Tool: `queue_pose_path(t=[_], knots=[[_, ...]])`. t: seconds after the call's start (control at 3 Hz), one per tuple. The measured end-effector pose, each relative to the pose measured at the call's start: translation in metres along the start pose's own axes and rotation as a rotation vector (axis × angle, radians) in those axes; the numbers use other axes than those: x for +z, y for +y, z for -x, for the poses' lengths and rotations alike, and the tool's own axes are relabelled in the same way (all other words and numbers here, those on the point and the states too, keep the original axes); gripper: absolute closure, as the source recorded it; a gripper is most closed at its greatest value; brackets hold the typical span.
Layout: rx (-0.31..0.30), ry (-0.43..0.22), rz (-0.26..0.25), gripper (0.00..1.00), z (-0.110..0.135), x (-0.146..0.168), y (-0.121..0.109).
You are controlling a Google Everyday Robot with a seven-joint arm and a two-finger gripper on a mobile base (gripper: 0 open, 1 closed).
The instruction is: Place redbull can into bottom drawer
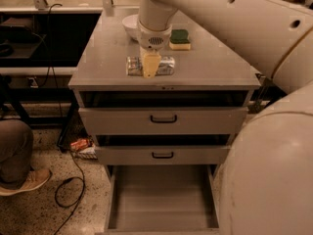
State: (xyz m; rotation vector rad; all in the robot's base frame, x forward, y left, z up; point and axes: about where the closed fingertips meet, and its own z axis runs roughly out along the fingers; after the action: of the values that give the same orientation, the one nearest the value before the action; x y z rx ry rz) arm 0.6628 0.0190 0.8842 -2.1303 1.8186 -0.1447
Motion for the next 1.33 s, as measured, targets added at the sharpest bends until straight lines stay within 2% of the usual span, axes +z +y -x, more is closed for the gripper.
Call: queue_pose_path(t=[0.33,0.67,1.0,1.33], knots=[[0.000,0.000,0.000,1.00,0.000,0.000,0.000],[0.066,0.016,0.034,1.00,-0.021,0.005,0.026],[0.184,0.019,0.078,1.00,-0.046,0.011,0.074],[0.314,0.007,0.164,1.00,-0.072,0.047,0.134]])
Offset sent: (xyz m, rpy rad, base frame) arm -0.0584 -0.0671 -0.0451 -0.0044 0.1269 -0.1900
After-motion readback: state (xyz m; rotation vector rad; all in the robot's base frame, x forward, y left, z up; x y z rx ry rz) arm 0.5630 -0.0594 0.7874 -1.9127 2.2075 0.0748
